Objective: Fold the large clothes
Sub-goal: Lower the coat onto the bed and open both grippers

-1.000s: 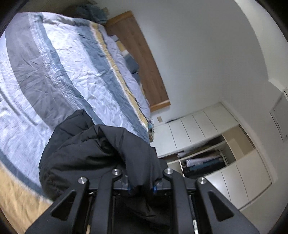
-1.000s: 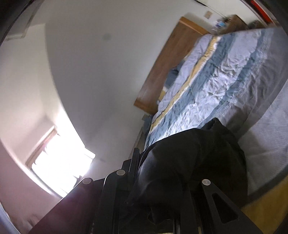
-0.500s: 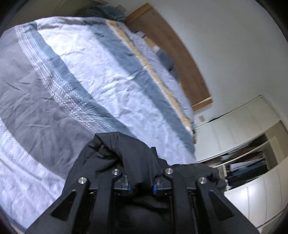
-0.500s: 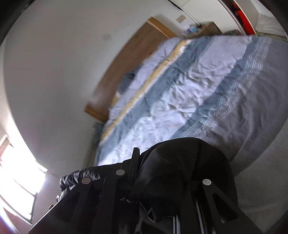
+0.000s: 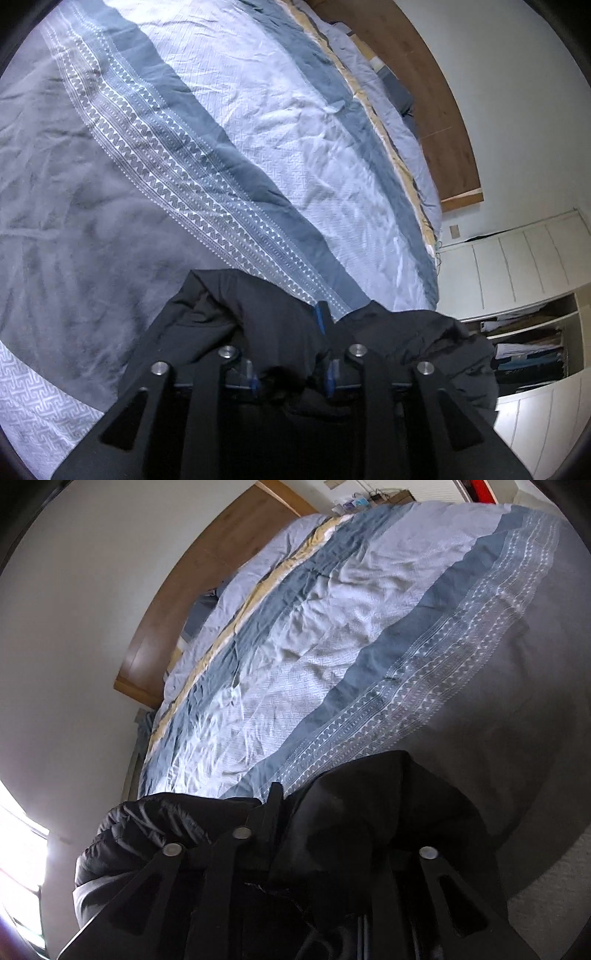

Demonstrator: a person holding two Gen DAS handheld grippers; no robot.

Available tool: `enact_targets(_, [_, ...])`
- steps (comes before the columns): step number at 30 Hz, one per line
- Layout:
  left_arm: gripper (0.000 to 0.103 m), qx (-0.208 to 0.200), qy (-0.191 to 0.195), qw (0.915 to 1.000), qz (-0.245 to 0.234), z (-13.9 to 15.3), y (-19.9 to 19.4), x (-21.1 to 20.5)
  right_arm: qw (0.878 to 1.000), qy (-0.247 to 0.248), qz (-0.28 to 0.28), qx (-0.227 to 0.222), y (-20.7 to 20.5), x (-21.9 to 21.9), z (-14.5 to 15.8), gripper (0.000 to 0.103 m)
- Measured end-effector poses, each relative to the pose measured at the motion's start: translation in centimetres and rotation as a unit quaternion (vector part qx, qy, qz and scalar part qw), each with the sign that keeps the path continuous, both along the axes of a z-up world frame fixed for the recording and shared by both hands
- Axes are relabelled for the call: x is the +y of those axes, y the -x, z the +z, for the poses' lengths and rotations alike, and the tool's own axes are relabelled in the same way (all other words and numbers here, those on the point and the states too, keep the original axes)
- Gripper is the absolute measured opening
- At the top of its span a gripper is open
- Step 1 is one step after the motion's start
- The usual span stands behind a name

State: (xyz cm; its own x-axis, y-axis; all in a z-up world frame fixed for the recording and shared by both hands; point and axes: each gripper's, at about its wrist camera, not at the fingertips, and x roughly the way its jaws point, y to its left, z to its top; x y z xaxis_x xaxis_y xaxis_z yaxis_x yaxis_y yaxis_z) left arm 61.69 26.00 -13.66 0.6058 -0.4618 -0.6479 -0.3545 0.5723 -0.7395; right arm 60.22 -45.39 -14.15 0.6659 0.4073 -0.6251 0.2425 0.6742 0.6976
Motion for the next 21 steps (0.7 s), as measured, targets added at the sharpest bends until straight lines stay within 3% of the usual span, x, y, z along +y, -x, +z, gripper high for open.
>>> enact_targets(2, [0.044, -0.017, 0.027, 0.9994, 0.009, 0.5, 0.3, 0.3, 1.0, -0.018, 0.001, -0.012, 0.2, -0.2, 0.5, 0.04])
enact_targets(4, [0.051, -0.034, 0.05, 0.998, 0.02, 1.7, 1.0, 0.9, 0.999, -0.039, 0.0, -0.023, 0.4, -0.3, 0.9, 0.062])
enact_targets(8, [0.057, -0.051, 0.07, 0.9955, 0.038, 3.9, 1.9, 2.4, 0.998, -0.051, 0.0, -0.039, 1.0, -0.5, 2.7, 0.07])
enact_targets(10, [0.057, -0.053, 0.07, 0.9952, 0.044, 5.3, 2.4, 3.0, 0.997, -0.054, -0.003, -0.048, 1.4, -0.8, 3.8, 0.082])
enact_targets(15, [0.057, -0.063, 0.056, 0.9938, 0.073, 8.7, 4.3, 5.3, 0.996, -0.045, -0.021, -0.07, 2.8, -2.0, 7.4, 0.086])
enact_targets(21, [0.057, -0.07, -0.038, 0.9951, 0.06, 13.6, 7.7, 4.8, 0.996, -0.006, -0.003, -0.094, 5.2, -1.1, 11.8, 0.087])
